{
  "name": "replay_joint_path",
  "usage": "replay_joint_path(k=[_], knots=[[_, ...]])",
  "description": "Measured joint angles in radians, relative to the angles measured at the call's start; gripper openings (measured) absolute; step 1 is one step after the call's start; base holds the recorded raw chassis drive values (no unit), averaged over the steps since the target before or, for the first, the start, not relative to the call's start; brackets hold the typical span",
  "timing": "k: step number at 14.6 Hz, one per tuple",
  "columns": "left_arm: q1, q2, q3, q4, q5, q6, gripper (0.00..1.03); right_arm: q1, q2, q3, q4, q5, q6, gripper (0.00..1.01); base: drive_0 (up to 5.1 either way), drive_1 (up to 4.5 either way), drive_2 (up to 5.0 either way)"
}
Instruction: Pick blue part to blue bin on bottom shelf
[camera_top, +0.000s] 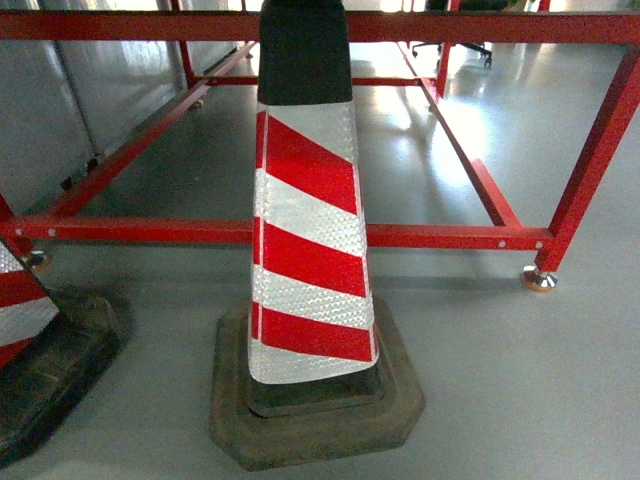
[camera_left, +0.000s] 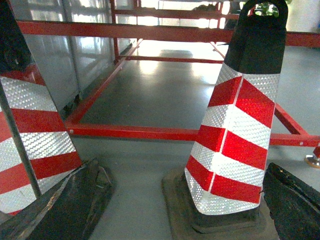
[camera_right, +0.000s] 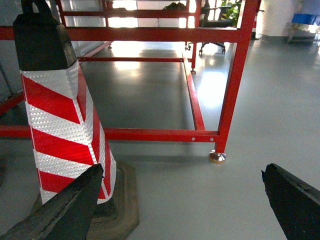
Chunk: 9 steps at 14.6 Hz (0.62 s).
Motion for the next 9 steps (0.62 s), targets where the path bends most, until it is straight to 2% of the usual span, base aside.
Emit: replay_joint_path(k=[9], knots=[[0.0,0.0,0.0,0.0,0.0,0.0,0.98,0.0,0.0,0.0,0.0,0.0,0.0,0.98,0.0,0.0,0.0]])
